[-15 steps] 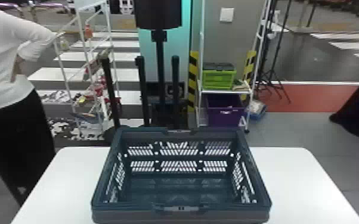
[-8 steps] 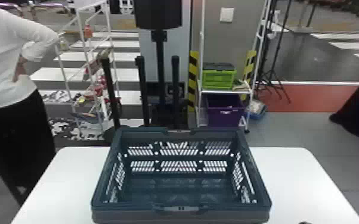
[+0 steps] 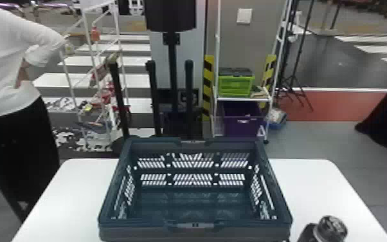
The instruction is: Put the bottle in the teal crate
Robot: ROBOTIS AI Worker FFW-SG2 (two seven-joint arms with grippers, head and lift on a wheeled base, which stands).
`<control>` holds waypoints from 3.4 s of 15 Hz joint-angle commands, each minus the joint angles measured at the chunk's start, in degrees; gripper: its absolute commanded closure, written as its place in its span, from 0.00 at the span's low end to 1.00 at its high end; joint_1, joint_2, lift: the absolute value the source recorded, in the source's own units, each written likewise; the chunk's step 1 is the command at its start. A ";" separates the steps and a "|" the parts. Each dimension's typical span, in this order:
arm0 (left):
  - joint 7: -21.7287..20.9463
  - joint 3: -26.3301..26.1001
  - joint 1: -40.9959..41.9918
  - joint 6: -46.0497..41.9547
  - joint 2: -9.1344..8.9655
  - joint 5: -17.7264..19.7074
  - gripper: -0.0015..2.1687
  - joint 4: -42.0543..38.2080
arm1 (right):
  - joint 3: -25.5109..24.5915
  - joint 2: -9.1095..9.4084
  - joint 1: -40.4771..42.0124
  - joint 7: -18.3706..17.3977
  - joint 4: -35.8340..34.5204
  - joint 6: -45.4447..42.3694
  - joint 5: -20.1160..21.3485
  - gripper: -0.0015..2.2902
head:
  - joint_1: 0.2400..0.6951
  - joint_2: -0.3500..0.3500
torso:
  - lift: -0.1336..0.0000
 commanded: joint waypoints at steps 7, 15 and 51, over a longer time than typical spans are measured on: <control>0.00 -0.17 0.19 0.30 -0.02 -0.10 0.06 -0.25 | 6.06 -1.01 -20.84 -0.39 -8.52 33.38 -0.31 1.00 | 0.57 0.50 | 1.00; -0.09 0.18 0.80 -1.81 -0.02 0.17 0.06 0.98 | 17.66 -0.04 -52.66 -3.02 11.08 60.97 -2.86 1.00 | 0.57 0.50 | 1.00; -1.58 1.76 1.16 -4.98 -0.19 1.75 0.06 2.74 | 19.86 4.67 -72.17 0.84 40.26 57.11 -16.66 0.03 | 0.57 0.50 | 1.00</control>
